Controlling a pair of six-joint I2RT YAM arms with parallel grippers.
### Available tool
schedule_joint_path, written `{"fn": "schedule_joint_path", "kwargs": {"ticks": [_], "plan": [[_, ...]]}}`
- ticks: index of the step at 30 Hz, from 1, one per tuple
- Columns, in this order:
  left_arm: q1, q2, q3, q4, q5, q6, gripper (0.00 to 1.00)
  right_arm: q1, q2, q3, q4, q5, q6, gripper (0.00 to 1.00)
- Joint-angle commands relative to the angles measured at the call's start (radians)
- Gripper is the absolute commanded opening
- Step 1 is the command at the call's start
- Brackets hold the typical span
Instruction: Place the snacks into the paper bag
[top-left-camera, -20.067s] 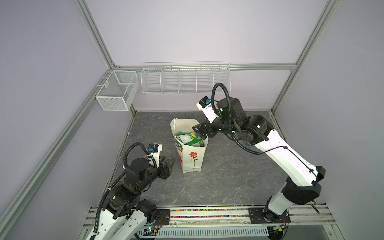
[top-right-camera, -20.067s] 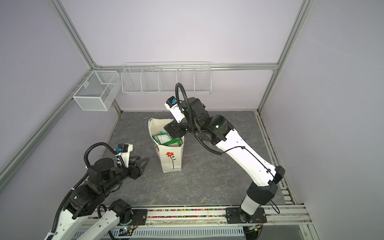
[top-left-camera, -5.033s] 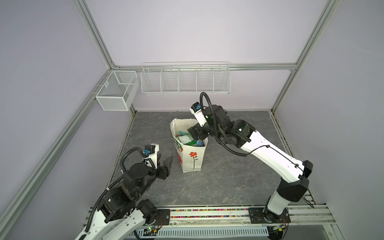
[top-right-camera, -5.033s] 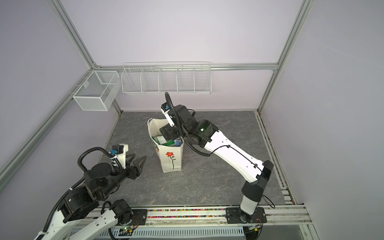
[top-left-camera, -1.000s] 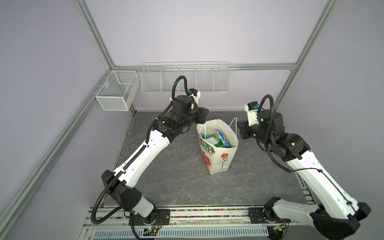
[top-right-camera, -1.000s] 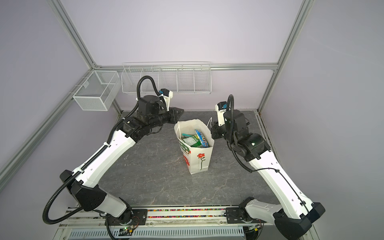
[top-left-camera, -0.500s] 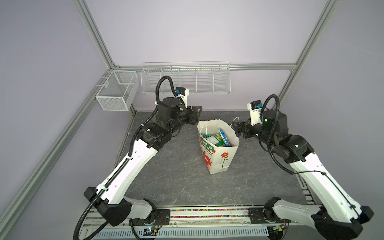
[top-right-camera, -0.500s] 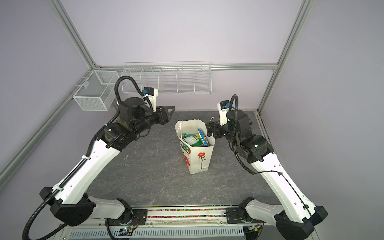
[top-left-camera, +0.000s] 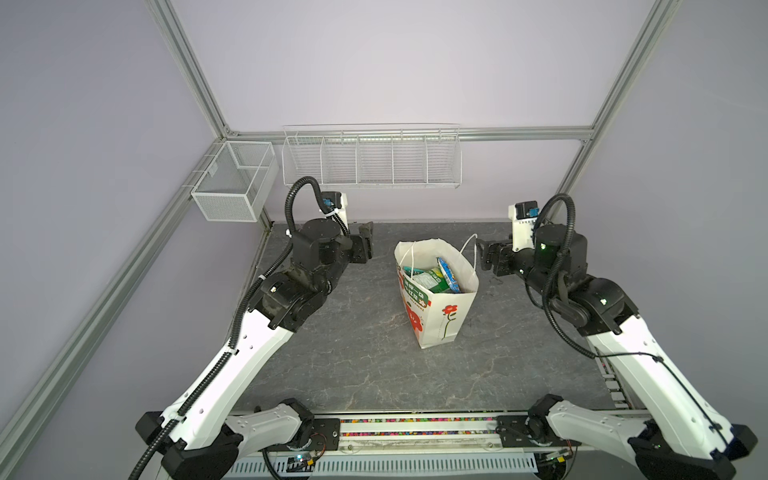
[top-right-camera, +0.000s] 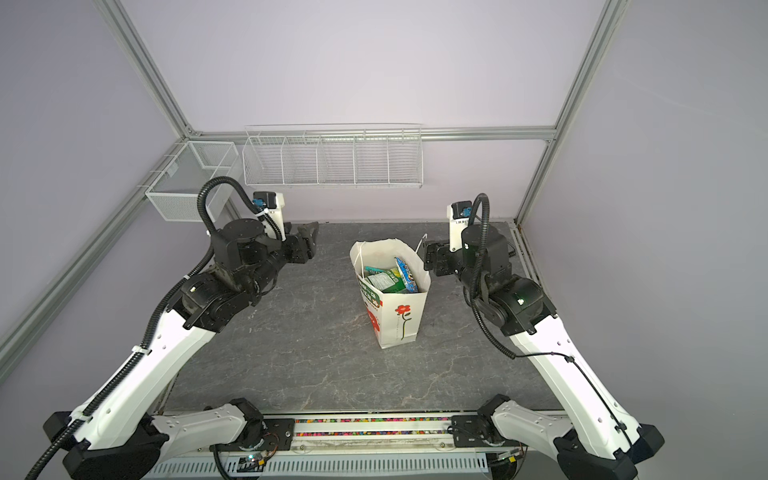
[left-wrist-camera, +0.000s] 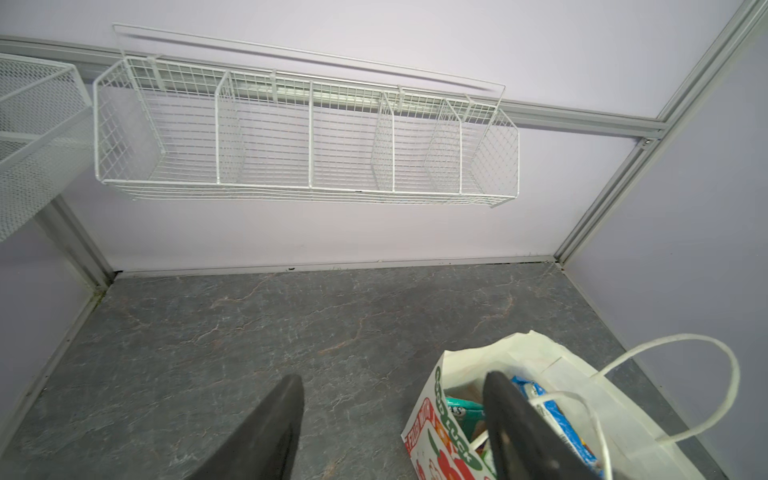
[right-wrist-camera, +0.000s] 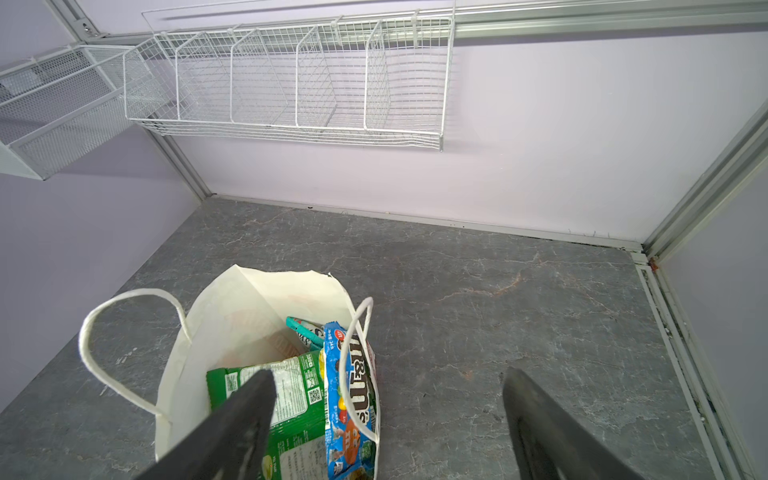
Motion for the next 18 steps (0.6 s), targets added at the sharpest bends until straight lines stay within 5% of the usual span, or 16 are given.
{"fn": "schedule_joint_path", "kwargs": {"ticks": [1,18], "plan": [[0.004,-0.030,-0.032,0.020,-0.079,0.026,0.70,-0.008,-0.034,-0.046,0.049,0.057,-0.030,0.88],[0.004,-0.104,-0.167,0.037,-0.230,0.059,0.72,-0.043,-0.182,-0.234,0.140,0.212,-0.071,0.89]]}}
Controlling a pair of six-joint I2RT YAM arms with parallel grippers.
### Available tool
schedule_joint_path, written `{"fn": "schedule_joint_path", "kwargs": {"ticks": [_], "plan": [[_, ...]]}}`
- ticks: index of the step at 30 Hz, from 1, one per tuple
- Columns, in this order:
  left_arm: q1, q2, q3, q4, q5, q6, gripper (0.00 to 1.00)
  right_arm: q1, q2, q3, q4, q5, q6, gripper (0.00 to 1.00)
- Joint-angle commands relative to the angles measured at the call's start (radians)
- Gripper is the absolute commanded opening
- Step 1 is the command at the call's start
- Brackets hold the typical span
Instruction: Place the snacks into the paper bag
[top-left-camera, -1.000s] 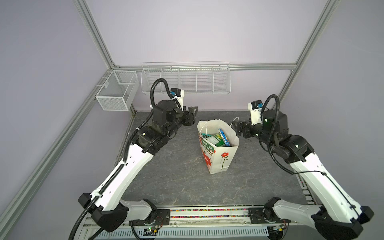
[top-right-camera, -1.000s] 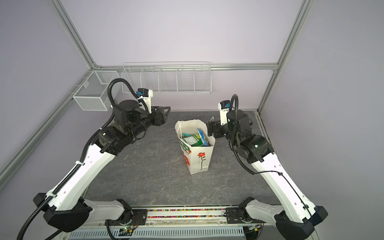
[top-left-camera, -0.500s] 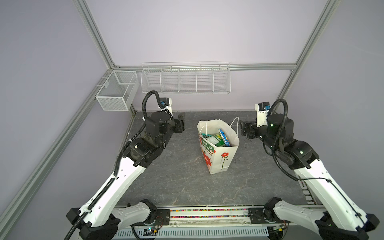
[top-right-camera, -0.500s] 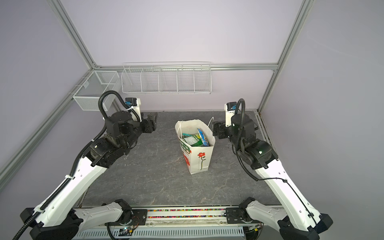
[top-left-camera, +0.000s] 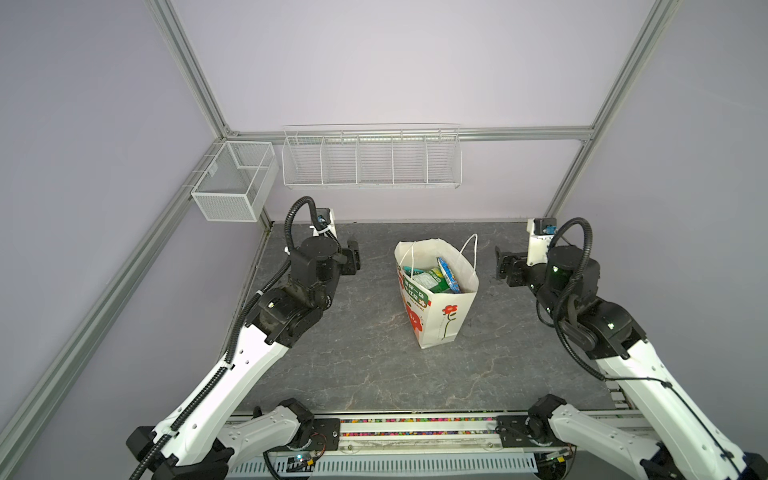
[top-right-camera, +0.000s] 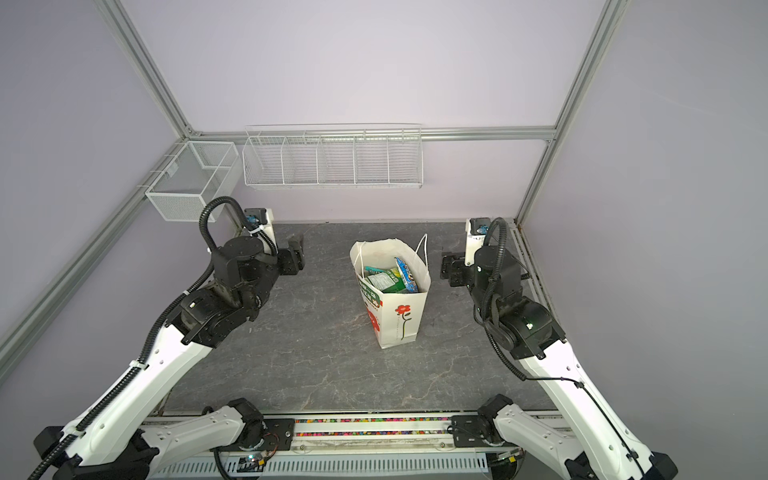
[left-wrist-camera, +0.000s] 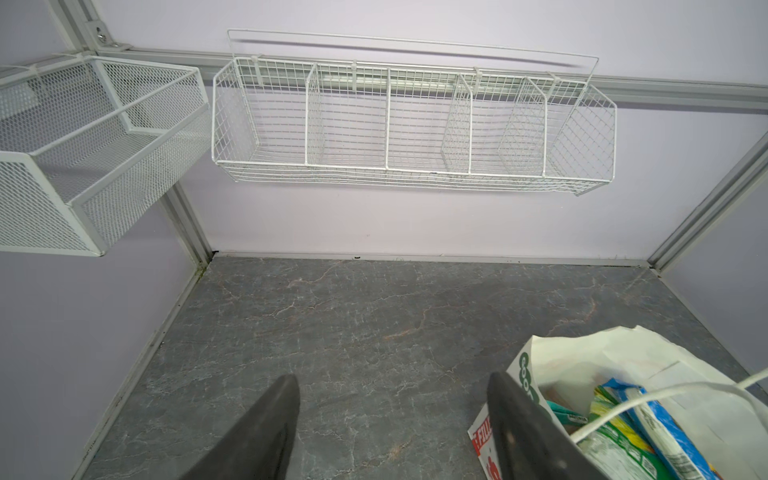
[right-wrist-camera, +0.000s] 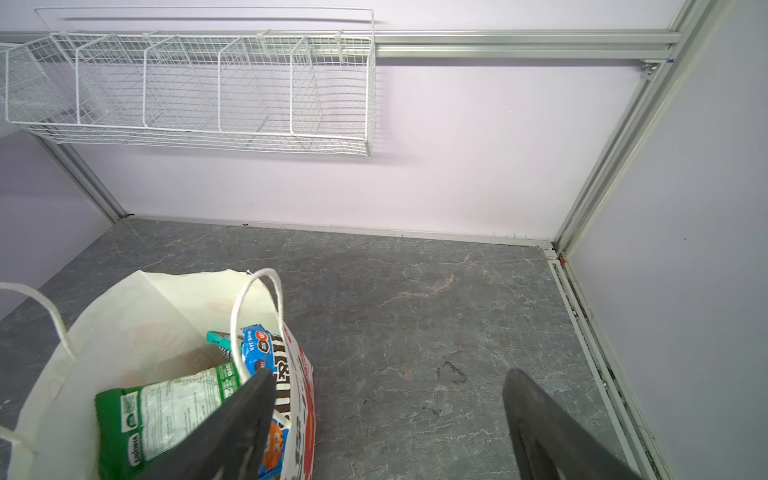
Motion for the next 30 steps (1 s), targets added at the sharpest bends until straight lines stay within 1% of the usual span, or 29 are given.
{"fn": "schedule_joint_path", "kwargs": {"ticks": [1,7,18,19,20,22,26,28,30], "plan": [[0.004,-0.022,-0.029,0.012,-0.062,0.021,0.72,-0.019,-0.033,-0.045,0.044,0.049,-0.012,0.89],[0.004,-0.050,-0.096,0.035,-0.098,0.029,0.72,-0.044,-0.112,-0.138,0.091,0.058,-0.019,0.89],[0.004,-0.095,-0.215,0.084,-0.135,0.048,0.73,-0.050,-0.241,-0.307,0.163,0.120,-0.095,0.89],[0.005,-0.097,-0.224,0.088,-0.135,0.049,0.74,-0.050,-0.255,-0.347,0.175,0.119,-0.101,0.89],[0.004,-0.100,-0.232,0.091,-0.136,0.050,0.85,-0.050,-0.268,-0.364,0.182,0.121,-0.103,0.89],[0.004,-0.105,-0.246,0.096,-0.167,0.052,0.94,-0.049,-0.289,-0.393,0.190,0.129,-0.107,0.89],[0.004,-0.114,-0.269,0.100,-0.175,0.047,0.96,-0.049,-0.314,-0.426,0.179,0.148,-0.106,0.89],[0.004,-0.119,-0.284,0.100,-0.185,0.041,1.00,-0.049,-0.324,-0.440,0.172,0.158,-0.105,0.89],[0.004,-0.127,-0.303,0.104,-0.198,0.038,0.99,-0.051,-0.338,-0.458,0.174,0.169,-0.100,0.89]]}}
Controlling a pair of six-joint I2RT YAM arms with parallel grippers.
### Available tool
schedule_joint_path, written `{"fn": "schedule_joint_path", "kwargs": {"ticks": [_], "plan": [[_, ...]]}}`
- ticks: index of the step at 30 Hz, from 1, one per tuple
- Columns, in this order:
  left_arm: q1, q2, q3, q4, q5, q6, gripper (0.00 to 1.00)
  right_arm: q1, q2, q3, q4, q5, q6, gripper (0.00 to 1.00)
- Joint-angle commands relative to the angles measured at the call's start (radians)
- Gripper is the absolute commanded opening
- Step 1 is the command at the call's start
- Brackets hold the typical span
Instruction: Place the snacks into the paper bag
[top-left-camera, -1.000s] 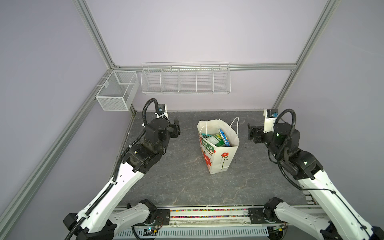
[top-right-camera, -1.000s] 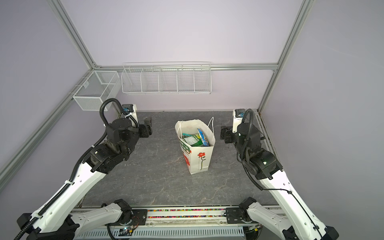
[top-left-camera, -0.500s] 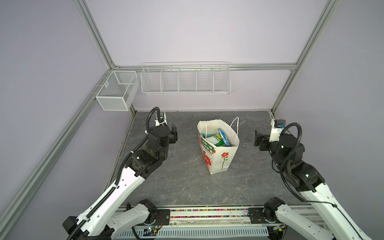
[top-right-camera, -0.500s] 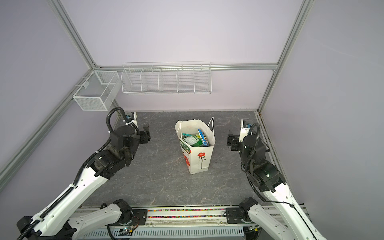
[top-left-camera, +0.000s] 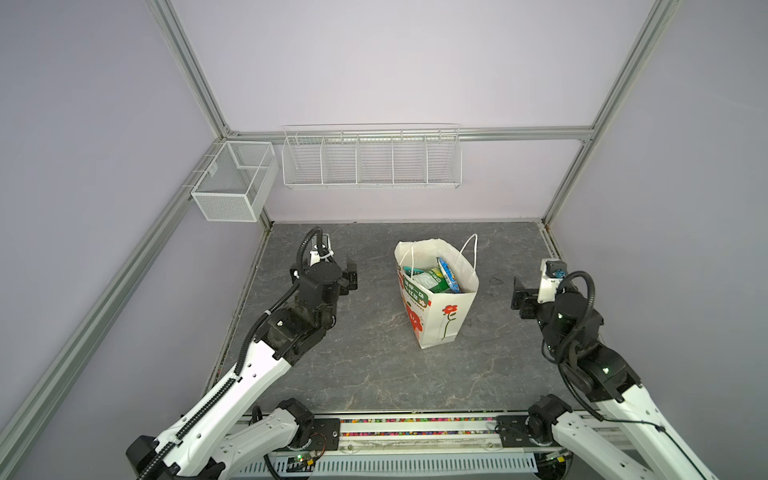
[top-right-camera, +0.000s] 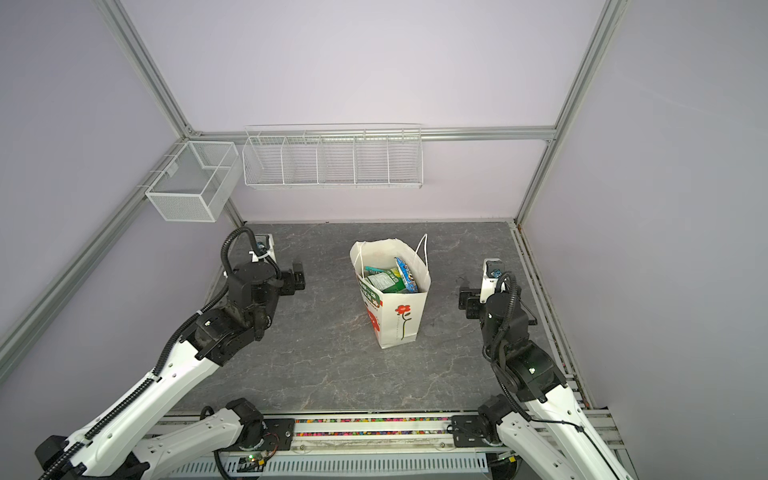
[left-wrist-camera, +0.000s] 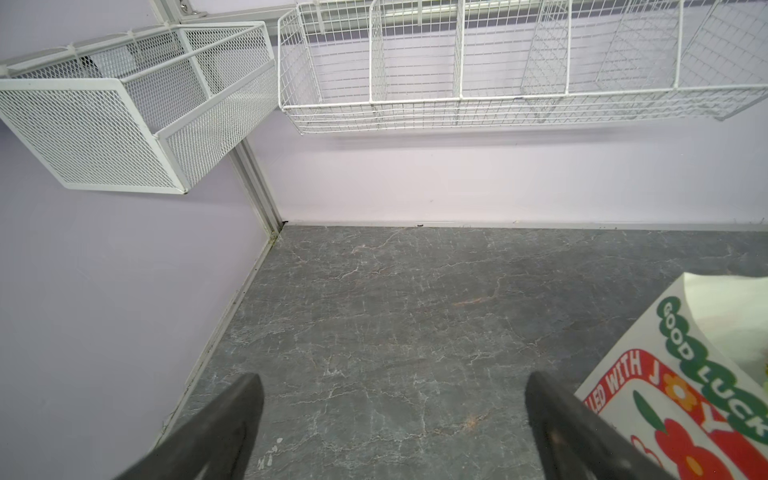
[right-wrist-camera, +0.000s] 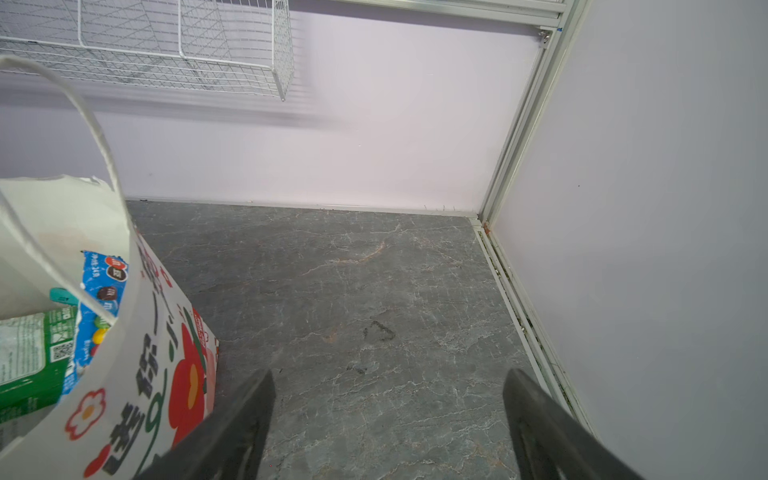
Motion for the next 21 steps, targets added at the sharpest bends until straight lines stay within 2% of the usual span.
{"fn": "schedule_joint_path", "kwargs": {"ticks": [1,6,12,21], "plan": [[0.004,-0.021,-0.037,0.026,-0.048,-0.007,0.99,-0.005,-0.031,-0.036,0.031,0.039,-0.011,0.89],[0.004,-0.043,-0.090,0.059,-0.096,-0.011,0.99,-0.011,-0.073,-0.083,0.035,0.040,-0.009,0.89],[0.004,-0.020,-0.107,0.011,-0.188,-0.044,0.99,-0.017,-0.092,-0.118,0.020,0.049,-0.001,0.89],[0.004,-0.025,-0.192,0.028,-0.219,-0.051,0.99,-0.022,-0.164,-0.199,0.030,0.062,0.027,0.89]]}}
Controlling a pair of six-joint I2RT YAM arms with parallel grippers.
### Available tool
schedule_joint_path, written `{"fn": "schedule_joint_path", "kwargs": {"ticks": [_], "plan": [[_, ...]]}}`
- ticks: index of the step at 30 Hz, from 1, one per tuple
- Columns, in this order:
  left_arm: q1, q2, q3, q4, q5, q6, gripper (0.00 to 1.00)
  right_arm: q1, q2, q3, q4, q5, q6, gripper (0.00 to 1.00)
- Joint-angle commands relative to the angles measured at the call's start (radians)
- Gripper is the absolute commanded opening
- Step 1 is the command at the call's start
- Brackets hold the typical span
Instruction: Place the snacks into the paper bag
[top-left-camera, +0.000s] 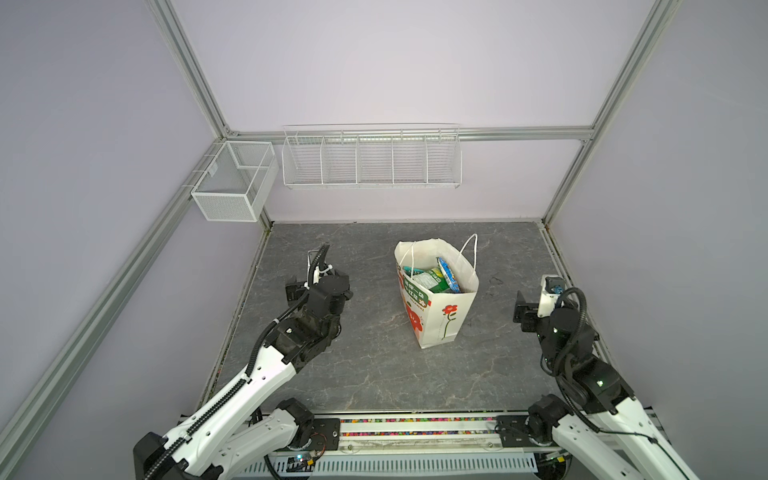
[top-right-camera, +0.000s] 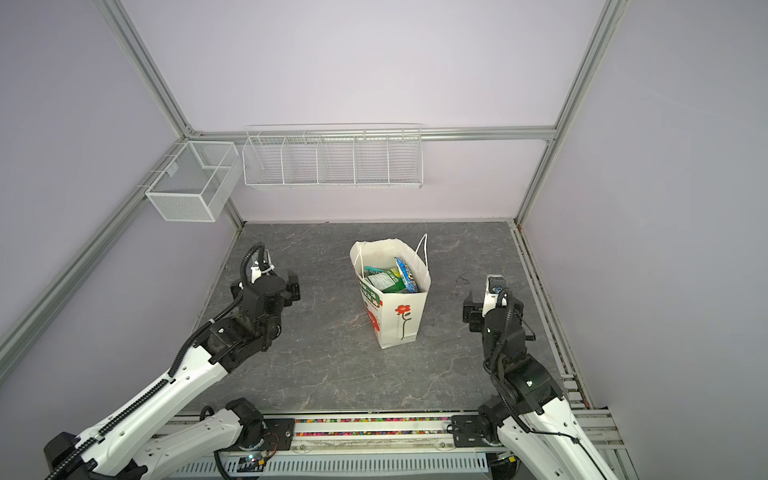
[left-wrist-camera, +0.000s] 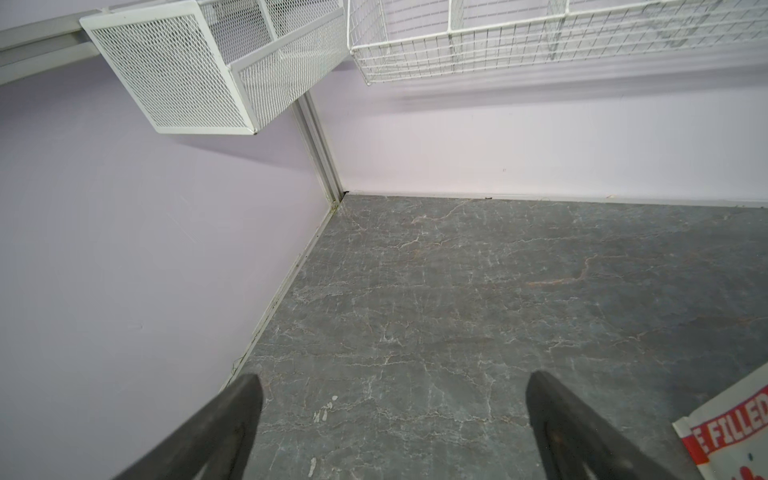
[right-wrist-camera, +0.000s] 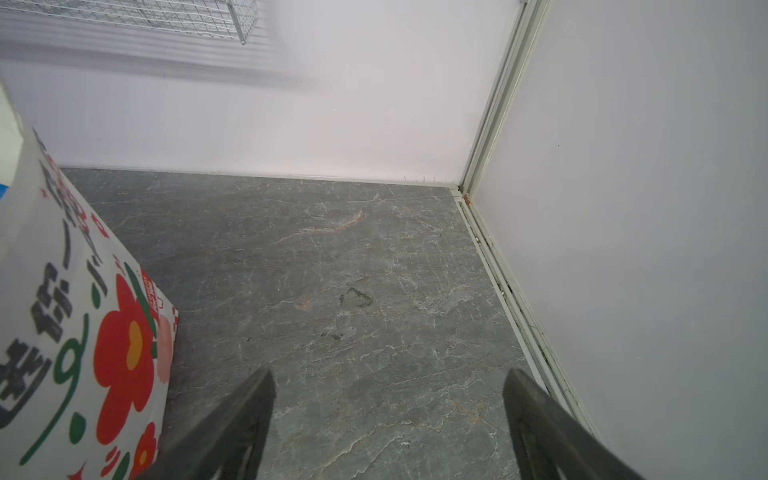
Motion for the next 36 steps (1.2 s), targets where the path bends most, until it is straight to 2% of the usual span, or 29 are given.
{"fn": "schedule_joint_path", "kwargs": {"ticks": [1,6,17,30,36], "plan": [[0.004,-0.009,-0.034,0.010,-0.036,-0.014,0.99,-0.007,-0.056,-0.045,0.033,0.022,0.017,0.89],[0.004,-0.015,-0.077,0.033,-0.059,-0.014,0.99,-0.007,-0.087,-0.093,0.035,0.002,-0.007,0.89],[0.004,-0.057,-0.156,0.086,-0.058,0.010,0.99,-0.007,-0.067,-0.147,0.027,0.068,0.080,0.89],[0.004,-0.068,-0.232,0.136,-0.121,0.011,0.99,-0.007,0.039,-0.160,0.008,0.122,0.131,0.89],[0.004,-0.067,-0.232,0.115,-0.140,0.023,0.99,-0.008,-0.026,-0.226,0.043,0.128,0.132,0.89]]}}
